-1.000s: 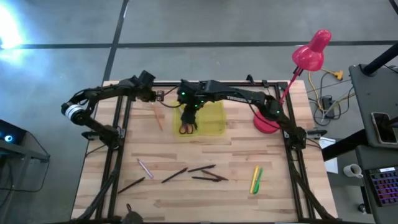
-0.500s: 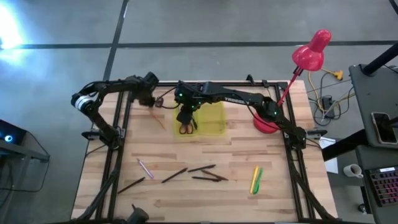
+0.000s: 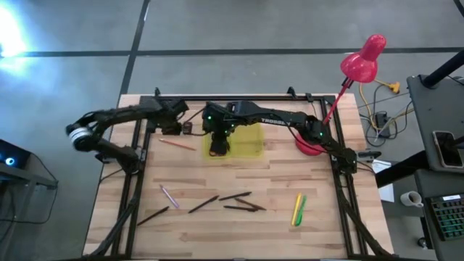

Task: Pick & place school supplies into a supply box
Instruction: Put the orange pencil into the supply box

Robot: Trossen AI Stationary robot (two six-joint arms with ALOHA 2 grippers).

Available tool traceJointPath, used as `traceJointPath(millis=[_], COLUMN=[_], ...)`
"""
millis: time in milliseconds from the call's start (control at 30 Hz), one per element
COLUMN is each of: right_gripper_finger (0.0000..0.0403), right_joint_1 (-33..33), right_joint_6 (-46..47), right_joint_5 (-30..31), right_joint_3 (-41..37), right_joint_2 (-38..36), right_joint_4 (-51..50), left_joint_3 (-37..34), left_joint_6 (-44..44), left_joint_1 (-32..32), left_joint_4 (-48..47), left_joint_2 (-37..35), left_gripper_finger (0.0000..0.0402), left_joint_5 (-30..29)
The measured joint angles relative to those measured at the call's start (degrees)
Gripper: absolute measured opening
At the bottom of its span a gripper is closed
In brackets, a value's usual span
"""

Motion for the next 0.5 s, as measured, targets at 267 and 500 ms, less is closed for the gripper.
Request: traceJointPath(millis=[267,500], right_gripper_finger=[0.0038,0.0009], right_joint_1=[1.46,3.26], right_joint_6=[-6.77,-13.06], right_joint_5=[0.62,3.15], right_joint_3=[0.00,0.14], right_joint_2=[0.24,2.18], right_joint_4=[2.06,5.03], left_joint_3=[-4.63,-14.79], left_joint_6=[-17.80,-24.04], left_joint_1=[-8.27,-6.35], left_joint_4=[1.44,3.71], left_joint_2=[-18.72,-29.05], left_gripper_finger=[0.0022,0.0022], left_joint_5=[-7.57,-7.72])
